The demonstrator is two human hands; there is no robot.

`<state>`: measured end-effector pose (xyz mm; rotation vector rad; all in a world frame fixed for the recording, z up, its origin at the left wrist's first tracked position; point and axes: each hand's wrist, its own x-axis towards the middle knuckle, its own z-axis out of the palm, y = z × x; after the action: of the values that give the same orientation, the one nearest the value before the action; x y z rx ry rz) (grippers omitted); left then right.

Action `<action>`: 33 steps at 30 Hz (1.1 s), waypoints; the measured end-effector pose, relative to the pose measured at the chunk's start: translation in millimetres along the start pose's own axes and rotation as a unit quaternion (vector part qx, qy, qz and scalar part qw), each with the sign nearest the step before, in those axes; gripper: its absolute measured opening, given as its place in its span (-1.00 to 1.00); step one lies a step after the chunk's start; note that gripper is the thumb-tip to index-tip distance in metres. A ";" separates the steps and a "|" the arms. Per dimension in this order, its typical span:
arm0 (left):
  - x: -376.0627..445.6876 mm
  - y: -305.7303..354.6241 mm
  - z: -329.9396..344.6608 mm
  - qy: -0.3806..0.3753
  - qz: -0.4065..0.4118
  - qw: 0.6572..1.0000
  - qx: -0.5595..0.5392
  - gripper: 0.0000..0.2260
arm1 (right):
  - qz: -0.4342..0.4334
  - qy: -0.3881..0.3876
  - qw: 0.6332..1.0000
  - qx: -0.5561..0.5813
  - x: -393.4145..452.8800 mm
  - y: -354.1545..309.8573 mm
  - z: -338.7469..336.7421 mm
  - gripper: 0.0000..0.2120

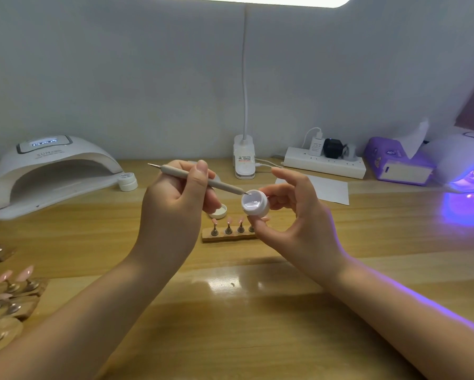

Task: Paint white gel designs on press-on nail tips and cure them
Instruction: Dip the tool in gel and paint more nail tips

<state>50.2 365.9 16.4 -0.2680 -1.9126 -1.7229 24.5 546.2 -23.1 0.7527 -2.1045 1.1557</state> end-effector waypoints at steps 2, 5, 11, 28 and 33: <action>0.8 -0.6 -0.3 0.004 -0.007 1.000 -0.007 -0.76 | -0.002 0.001 1.000 0.001 -0.3 -0.5 0.0 -0.25; 2.0 -1.9 -1.6 0.010 -0.020 1.000 -0.016 -0.75 | -0.003 0.002 1.000 0.000 0.1 -0.6 -0.2 -0.26; 4.9 -4.1 -2.4 0.019 -0.070 0.996 -0.049 -0.74 | -0.003 0.002 1.000 -0.002 1.4 -0.7 -0.3 -0.27; 9.7 -9.3 -3.3 0.023 -0.147 0.983 -0.109 -0.73 | -0.005 0.005 1.000 0.002 3.0 -0.4 -0.2 -0.30; 10.5 -10.4 -3.3 0.032 -0.164 0.979 -0.118 -0.74 | -0.007 0.002 1.000 0.007 2.7 -1.2 0.0 -0.33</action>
<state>37.2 358.9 13.0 0.0203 -1.7800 -2.1517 23.6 545.3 -20.5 0.7702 -2.0876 1.1645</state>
